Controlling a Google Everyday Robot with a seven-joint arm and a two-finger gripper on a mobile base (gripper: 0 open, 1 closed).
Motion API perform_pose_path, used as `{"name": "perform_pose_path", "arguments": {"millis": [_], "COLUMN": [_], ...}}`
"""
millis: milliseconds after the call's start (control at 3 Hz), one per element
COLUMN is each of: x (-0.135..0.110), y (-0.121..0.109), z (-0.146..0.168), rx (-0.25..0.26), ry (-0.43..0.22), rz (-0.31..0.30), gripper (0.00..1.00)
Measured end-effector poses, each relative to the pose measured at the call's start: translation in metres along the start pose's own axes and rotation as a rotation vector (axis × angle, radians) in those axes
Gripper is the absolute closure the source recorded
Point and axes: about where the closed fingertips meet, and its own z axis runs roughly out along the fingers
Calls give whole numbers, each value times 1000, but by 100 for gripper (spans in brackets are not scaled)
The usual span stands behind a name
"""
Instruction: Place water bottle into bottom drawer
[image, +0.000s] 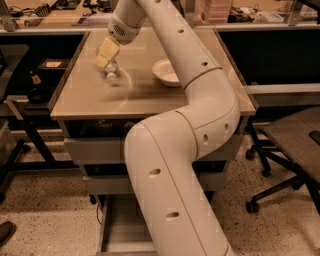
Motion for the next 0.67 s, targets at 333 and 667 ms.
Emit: {"name": "perform_pose_path", "arguments": {"millis": [333, 667], "x": [3, 6], "y": [-2, -3], "z": [4, 10], "rx": [-5, -11], "ry": [0, 3], "rz": [42, 70], "gripper": [0, 0]}}
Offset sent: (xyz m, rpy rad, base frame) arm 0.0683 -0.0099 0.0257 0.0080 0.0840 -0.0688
